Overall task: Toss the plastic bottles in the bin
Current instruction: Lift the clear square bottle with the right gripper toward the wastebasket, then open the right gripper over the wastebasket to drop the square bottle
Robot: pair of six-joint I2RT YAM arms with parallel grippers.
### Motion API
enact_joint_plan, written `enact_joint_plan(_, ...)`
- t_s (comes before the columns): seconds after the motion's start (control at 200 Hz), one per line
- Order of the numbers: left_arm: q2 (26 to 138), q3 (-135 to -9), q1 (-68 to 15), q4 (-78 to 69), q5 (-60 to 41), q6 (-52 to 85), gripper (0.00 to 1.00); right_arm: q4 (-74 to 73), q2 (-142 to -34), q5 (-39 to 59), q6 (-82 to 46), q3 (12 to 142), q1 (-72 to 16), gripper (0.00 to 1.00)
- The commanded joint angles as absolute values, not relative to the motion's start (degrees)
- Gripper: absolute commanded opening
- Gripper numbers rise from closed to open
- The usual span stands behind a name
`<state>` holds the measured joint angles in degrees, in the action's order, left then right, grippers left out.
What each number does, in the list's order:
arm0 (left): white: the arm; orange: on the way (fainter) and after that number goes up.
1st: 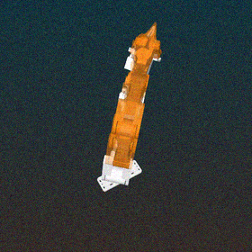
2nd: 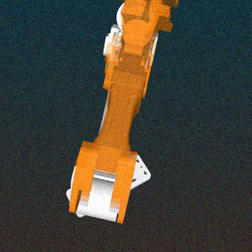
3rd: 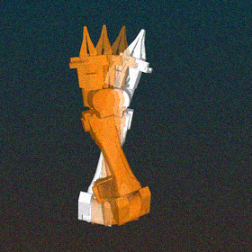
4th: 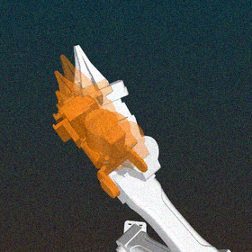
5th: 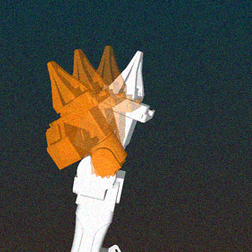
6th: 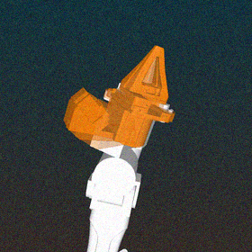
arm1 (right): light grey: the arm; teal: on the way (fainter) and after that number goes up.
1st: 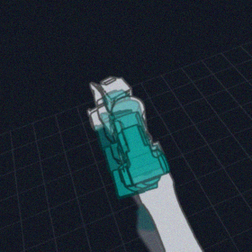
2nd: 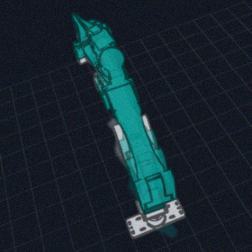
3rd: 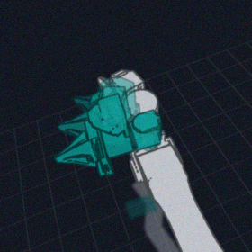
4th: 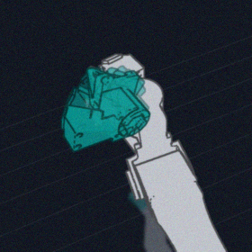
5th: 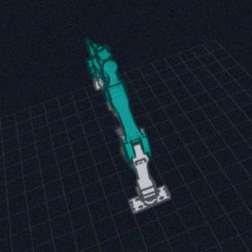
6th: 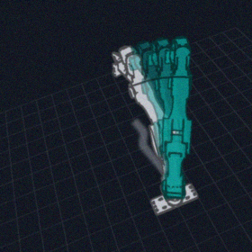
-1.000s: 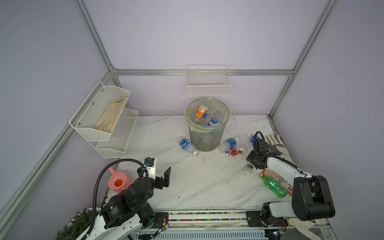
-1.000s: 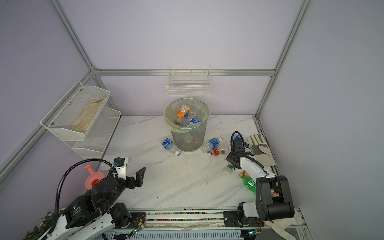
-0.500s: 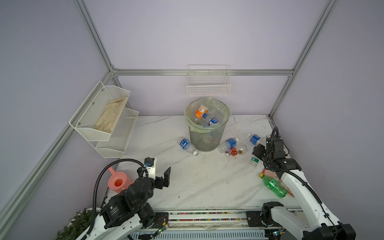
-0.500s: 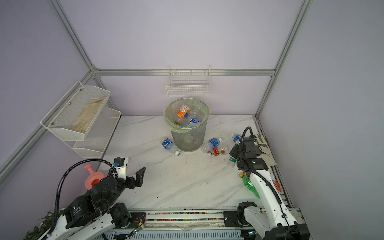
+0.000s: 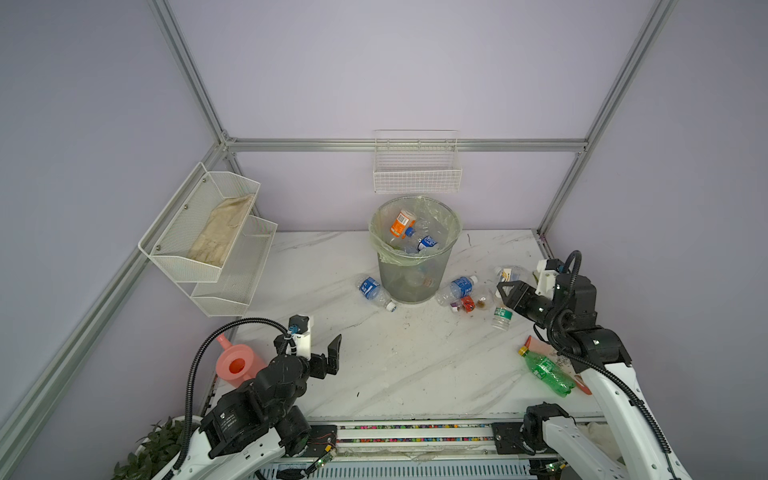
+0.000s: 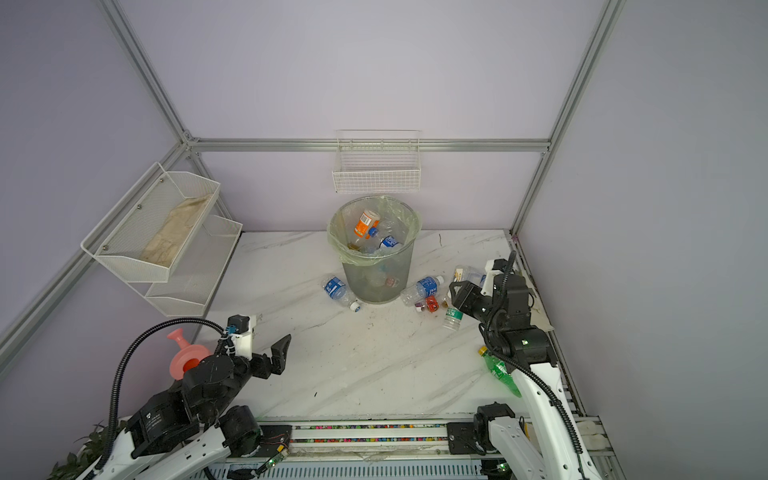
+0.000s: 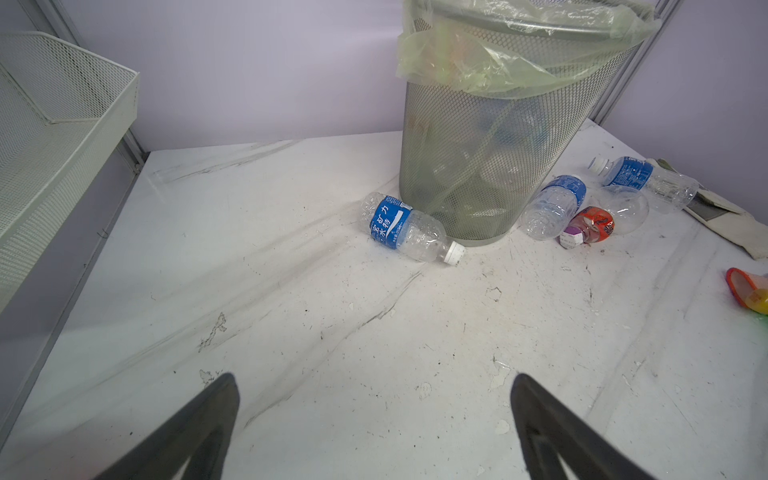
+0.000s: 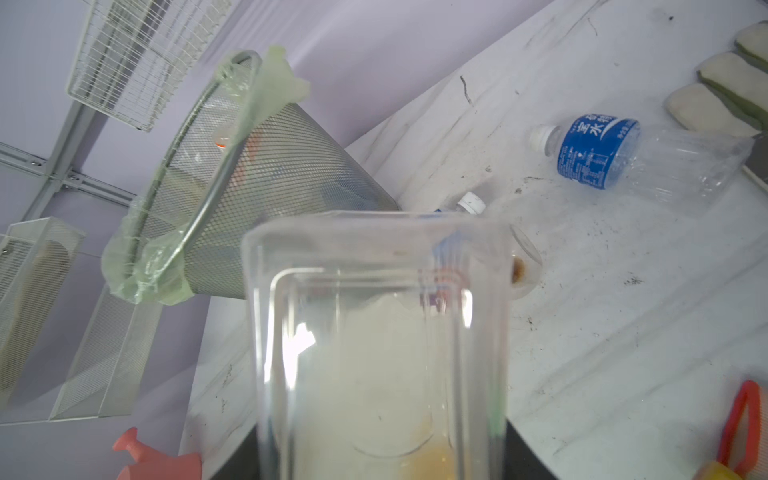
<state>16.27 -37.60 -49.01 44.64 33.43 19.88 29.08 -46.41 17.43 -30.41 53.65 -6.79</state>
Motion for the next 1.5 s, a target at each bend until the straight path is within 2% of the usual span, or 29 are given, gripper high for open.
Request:
enact_joint_plan(0.0,6.91,-37.35,-50.27,43.54,33.88,19.38,1.00,25.69,-45.73,21.75,-31.83,56.70,-6.85,0.00)
enact_joint_plan(0.205,8.35,-37.35,-50.28,43.49,33.15,19.01,1.00,17.46,-48.15,24.85,-35.04,62.84,-7.11,0.00)
enact_joint_plan(0.45,8.17,-37.35,-50.27,43.26,33.05,18.83,1.00,13.87,-56.30,23.34,-34.39,75.42,-8.97,0.00)
enact_joint_plan(0.815,8.35,-37.40,-50.27,43.36,33.05,18.97,1.00,10.47,-64.99,14.59,-32.06,85.70,-20.31,0.00)
enact_joint_plan(1.055,8.26,-37.35,-50.25,43.35,33.41,18.90,1.00,9.27,-78.31,7.43,-29.06,96.56,-29.59,0.00)
enact_joint_plan(1.21,8.35,-37.35,-50.29,43.48,33.41,18.90,1.00,14.30,-94.62,5.17,-28.83,108.03,-30.99,0.00)
enact_joint_plan(1.23,8.33,-37.35,-50.30,43.50,33.40,18.98,1.00,15.64,-96.85,5.14,-28.70,109.89,-31.26,0.06)
enact_joint_plan(1.26,8.27,-37.31,-50.27,43.51,33.41,18.98,1.00,18.04,-99.71,4.40,-28.53,112.86,-31.72,0.22)
enact_joint_plan(1.335,8.26,-37.35,-50.29,43.48,33.31,19.03,1.00,26.09,-105.64,-0.66,-27.87,120.18,-33.27,0.86)
enact_joint_plan(1.35,8.26,-37.35,-50.21,43.50,33.31,19.00,1.00,27.85,-106.34,-2.72,-27.86,121.41,-33.56,0.95)
enact_joint_plan(1.425,8.17,-37.40,-50.27,43.46,33.27,19.07,1.00,30.46,-105.68,-10.62,-27.86,122.36,-35.06,0.97)
enact_joint_plan(1.495,8.02,-37.43,-50.26,43.50,33.23,19.03,1.00,24.48,-100.48,-12.12,-27.53,116.44,-36.10,0.97)
